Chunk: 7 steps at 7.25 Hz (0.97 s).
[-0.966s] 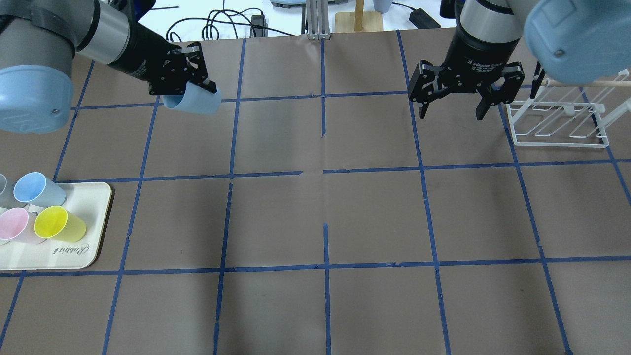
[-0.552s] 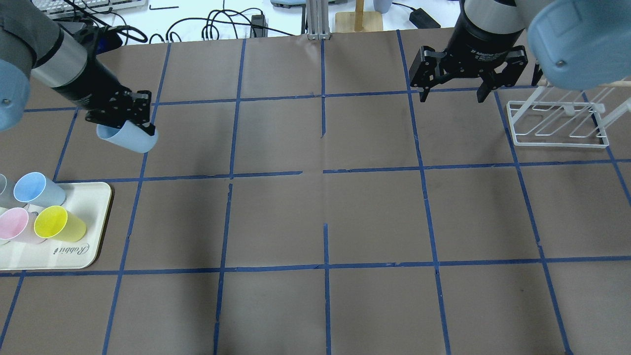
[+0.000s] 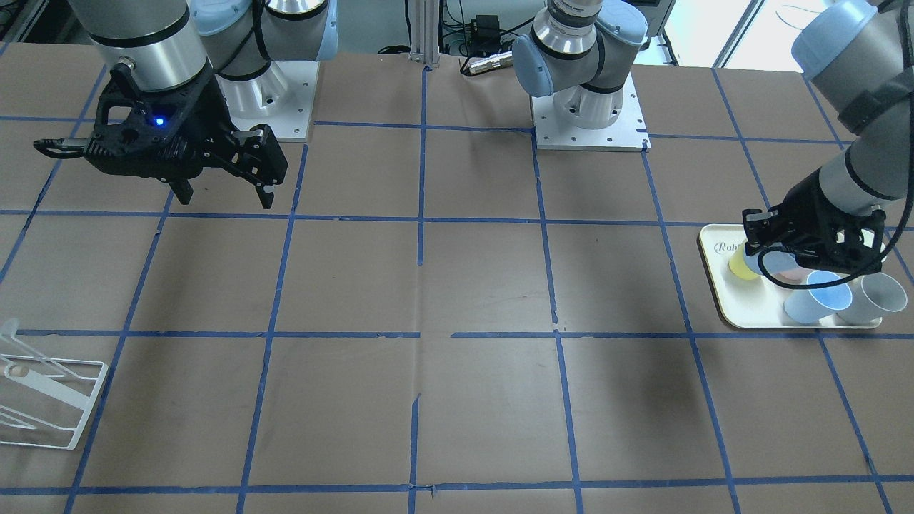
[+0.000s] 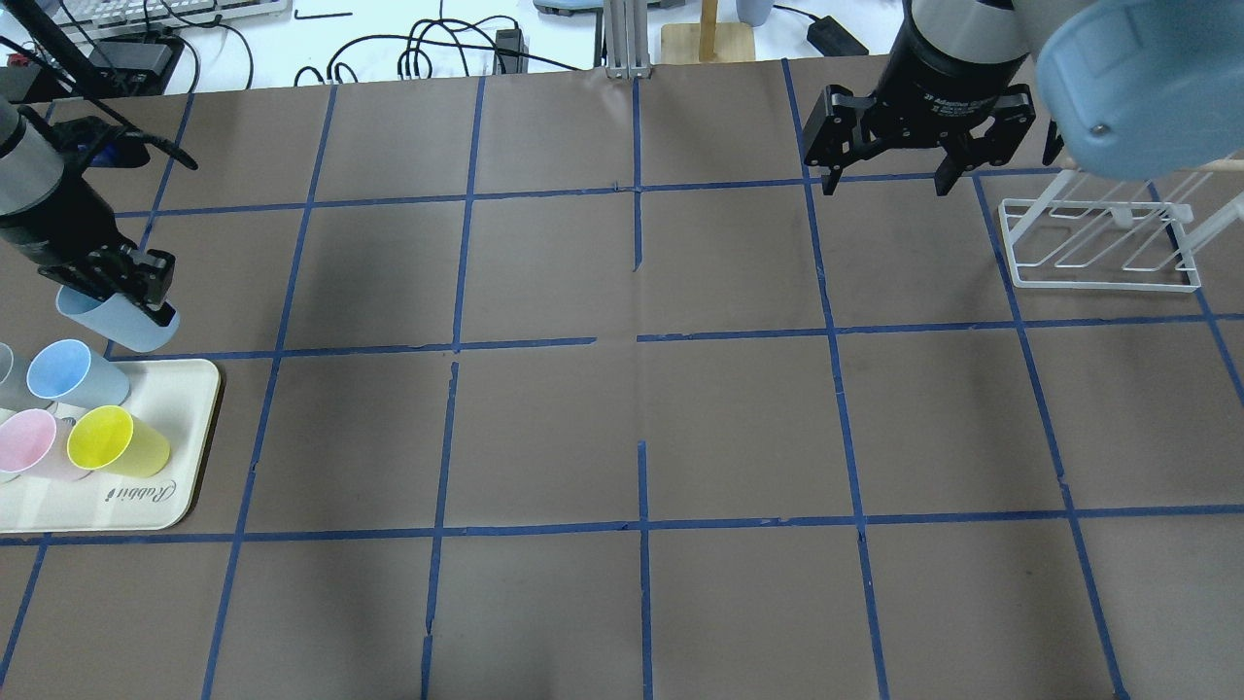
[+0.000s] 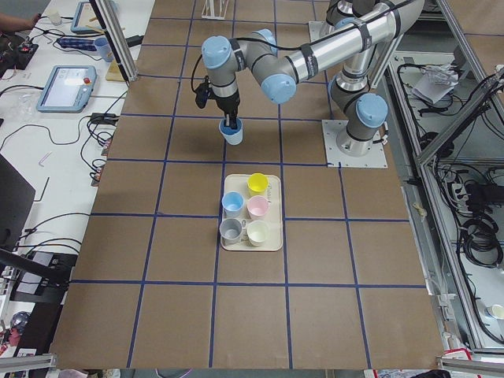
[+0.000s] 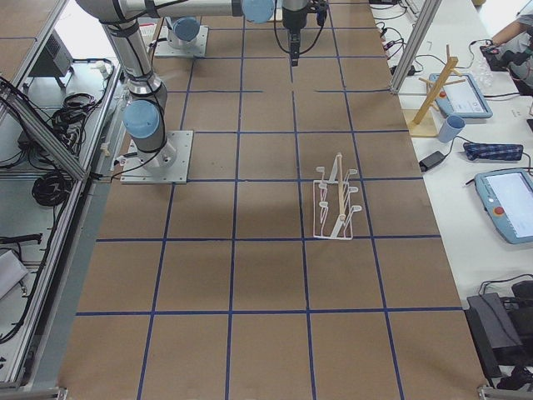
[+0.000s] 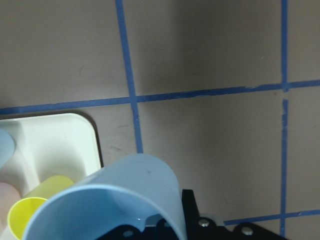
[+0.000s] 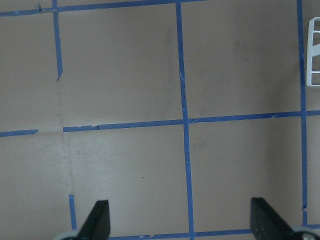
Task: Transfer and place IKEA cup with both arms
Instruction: 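Place the cup upright on the white tray beside the blue cup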
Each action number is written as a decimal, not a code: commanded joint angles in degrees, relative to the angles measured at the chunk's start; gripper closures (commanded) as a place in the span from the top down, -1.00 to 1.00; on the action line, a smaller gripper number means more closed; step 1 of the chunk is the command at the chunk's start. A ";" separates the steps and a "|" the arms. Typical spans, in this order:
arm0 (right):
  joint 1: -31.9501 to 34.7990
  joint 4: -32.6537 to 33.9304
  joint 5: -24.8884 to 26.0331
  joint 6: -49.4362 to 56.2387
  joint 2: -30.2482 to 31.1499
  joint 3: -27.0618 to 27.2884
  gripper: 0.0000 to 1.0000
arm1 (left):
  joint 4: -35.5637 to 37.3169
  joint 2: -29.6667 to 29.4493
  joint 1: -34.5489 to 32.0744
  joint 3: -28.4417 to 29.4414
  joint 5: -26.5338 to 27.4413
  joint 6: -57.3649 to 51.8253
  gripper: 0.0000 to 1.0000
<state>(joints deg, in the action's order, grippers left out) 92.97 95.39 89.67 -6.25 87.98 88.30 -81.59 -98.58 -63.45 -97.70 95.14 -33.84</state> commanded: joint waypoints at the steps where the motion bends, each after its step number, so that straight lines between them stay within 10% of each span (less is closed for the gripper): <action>1: 0.02 -0.11 0.15 -0.08 0.09 0.38 1.00 | 6.49 -4.49 1.49 -1.00 4.35 -1.93 -1.00; 7: -0.07 -0.11 0.59 0.01 0.09 0.30 1.00 | 14.25 -13.03 3.50 -1.97 4.27 -2.72 -1.00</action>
<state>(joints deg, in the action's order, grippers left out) 92.90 95.30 90.19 -6.24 88.00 88.63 -68.34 -110.18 -61.02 -99.29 99.44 -36.44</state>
